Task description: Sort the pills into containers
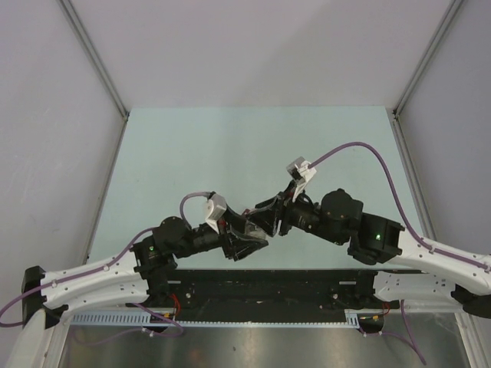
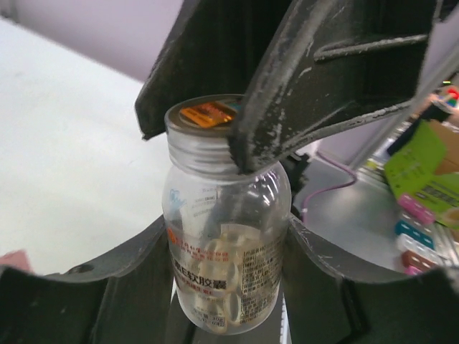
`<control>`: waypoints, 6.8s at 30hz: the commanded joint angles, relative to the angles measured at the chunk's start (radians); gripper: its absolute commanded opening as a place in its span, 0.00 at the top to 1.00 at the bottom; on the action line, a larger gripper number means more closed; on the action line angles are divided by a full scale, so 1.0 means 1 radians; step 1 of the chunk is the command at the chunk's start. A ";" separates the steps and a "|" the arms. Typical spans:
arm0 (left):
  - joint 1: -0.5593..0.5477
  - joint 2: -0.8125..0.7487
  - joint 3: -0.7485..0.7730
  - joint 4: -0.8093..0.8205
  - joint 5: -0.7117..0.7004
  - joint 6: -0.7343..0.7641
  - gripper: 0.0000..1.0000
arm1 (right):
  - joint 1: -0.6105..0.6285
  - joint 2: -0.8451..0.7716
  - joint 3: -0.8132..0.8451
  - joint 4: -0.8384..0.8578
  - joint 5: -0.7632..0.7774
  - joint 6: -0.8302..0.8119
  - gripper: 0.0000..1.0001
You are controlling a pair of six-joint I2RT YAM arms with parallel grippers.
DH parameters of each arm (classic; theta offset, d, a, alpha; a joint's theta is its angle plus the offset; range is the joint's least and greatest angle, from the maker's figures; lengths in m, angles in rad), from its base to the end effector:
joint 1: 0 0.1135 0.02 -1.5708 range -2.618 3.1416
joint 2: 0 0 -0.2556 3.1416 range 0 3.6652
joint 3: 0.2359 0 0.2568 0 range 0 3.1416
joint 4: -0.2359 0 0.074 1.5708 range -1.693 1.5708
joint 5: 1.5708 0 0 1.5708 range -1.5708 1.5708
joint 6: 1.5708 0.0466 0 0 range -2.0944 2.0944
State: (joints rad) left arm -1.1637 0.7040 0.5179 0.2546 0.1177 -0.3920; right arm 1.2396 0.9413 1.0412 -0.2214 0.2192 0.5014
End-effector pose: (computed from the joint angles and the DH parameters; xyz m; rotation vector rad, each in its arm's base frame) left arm 0.0748 -0.1873 0.3000 0.7190 1.4928 -1.3122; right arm 0.0846 0.2148 0.3902 -0.4885 1.7517 1.0969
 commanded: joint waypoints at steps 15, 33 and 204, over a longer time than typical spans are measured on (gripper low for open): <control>-0.019 0.006 0.019 0.176 0.284 0.033 1.00 | -0.045 -0.093 0.020 0.139 -0.551 -0.215 1.00; -0.019 -0.001 0.011 0.178 0.277 0.035 1.00 | -0.077 -0.160 -0.010 0.089 -0.492 -0.232 0.72; -0.019 -0.080 -0.045 0.051 0.010 0.030 1.00 | -0.143 -0.268 -0.130 -0.012 0.250 0.052 0.29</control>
State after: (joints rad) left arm -1.1790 0.6571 0.4854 0.2817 0.1661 -0.3656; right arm 1.1084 0.6910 0.8719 -0.1535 0.3656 0.5095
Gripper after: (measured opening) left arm 0.571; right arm 0.718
